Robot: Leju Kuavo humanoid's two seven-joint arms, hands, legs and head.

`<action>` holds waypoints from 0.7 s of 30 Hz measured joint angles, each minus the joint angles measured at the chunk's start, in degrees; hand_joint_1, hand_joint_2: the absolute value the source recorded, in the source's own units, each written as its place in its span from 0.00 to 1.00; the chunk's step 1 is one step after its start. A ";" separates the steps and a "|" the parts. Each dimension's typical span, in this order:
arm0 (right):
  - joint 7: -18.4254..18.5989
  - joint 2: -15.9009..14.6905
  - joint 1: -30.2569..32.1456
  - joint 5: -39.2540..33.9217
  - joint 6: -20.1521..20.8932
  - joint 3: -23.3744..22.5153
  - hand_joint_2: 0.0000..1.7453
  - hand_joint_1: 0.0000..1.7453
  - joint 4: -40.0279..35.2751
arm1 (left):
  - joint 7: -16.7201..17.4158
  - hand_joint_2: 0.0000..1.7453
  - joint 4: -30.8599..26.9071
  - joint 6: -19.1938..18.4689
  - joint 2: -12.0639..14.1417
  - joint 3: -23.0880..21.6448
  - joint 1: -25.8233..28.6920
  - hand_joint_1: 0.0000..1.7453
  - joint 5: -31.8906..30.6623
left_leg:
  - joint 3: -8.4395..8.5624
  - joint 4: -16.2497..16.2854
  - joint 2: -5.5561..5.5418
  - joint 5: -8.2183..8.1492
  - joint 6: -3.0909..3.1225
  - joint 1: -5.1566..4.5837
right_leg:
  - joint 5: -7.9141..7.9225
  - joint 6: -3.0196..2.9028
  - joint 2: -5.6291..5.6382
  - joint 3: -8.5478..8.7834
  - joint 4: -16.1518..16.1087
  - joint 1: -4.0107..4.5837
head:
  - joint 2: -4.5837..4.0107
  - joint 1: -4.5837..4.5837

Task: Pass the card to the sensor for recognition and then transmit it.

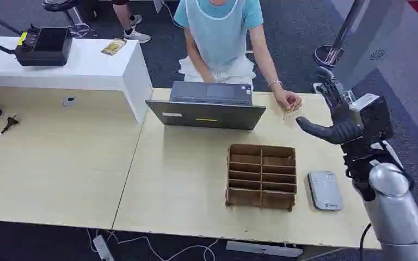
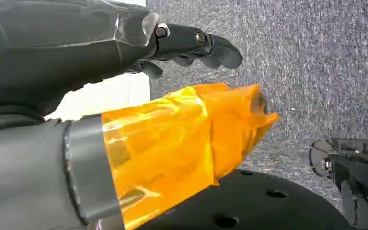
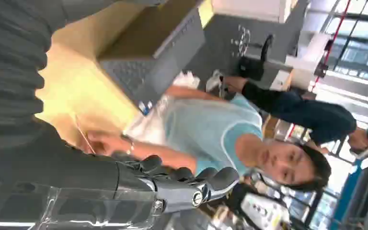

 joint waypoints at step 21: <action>6.10 6.34 -14.32 29.37 -12.56 6.58 1.00 0.00 2.08 | 0.63 0.00 0.00 -1.51 -0.02 -0.57 -0.03 0.00 -0.98 | 0.00 0.00 -0.04 0.06 -0.08 0.01 | 0.01 -0.01 -0.03 -0.01 0.02 0.01 | 0.00 0.00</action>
